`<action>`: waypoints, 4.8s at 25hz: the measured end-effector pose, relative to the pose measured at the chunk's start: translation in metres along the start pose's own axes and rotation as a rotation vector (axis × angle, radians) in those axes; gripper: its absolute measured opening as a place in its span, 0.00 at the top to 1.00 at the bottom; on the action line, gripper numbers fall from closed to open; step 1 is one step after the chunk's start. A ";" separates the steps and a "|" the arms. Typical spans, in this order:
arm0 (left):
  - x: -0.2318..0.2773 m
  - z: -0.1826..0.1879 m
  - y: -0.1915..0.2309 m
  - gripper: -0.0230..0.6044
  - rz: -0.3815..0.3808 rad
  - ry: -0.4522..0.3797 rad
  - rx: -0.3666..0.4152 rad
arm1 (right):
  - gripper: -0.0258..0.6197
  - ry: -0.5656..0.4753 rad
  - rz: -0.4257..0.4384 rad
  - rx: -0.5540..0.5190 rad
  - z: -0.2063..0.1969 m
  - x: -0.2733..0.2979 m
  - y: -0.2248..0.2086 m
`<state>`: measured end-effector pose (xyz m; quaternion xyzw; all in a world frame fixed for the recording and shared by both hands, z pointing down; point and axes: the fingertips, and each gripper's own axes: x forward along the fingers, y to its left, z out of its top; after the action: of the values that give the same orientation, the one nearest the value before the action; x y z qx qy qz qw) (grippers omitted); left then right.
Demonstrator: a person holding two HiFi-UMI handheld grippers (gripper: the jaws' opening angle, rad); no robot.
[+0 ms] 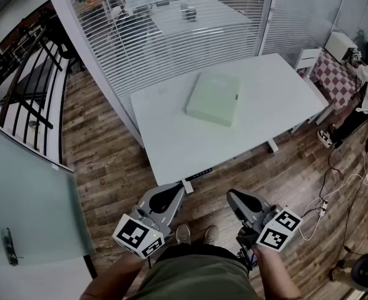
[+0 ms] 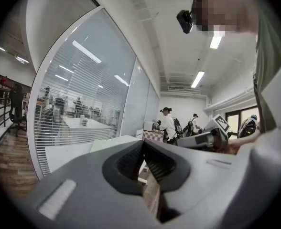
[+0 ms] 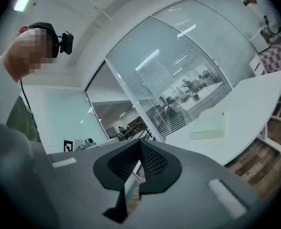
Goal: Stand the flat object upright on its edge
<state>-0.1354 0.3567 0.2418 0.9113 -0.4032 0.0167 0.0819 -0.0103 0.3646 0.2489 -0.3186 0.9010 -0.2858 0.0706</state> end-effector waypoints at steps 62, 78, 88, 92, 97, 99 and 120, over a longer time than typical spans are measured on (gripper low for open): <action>0.117 -0.033 -0.004 0.96 0.023 0.050 -0.015 | 0.94 0.024 -0.022 0.082 0.024 -0.016 -0.122; 0.167 -0.036 0.068 0.96 0.017 0.078 -0.031 | 0.94 0.056 -0.027 0.114 0.036 0.053 -0.168; 0.204 -0.039 0.105 0.96 -0.021 0.098 -0.057 | 0.94 0.059 -0.080 0.134 0.048 0.081 -0.201; 0.218 -0.035 0.127 0.96 -0.028 0.098 -0.057 | 0.94 0.058 -0.100 0.137 0.055 0.097 -0.214; 0.228 -0.033 0.157 0.96 -0.029 0.101 -0.067 | 0.94 0.062 -0.118 0.139 0.062 0.122 -0.225; 0.232 -0.032 0.168 0.96 -0.030 0.103 -0.072 | 0.94 0.064 -0.123 0.139 0.065 0.133 -0.229; 0.268 -0.041 0.258 0.96 -0.047 0.121 -0.095 | 0.94 0.074 -0.194 0.120 0.082 0.203 -0.269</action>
<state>-0.1430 -0.0036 0.3435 0.9129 -0.3764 0.0506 0.1495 -0.0012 0.0305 0.3428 -0.3888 0.8492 -0.3562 0.0284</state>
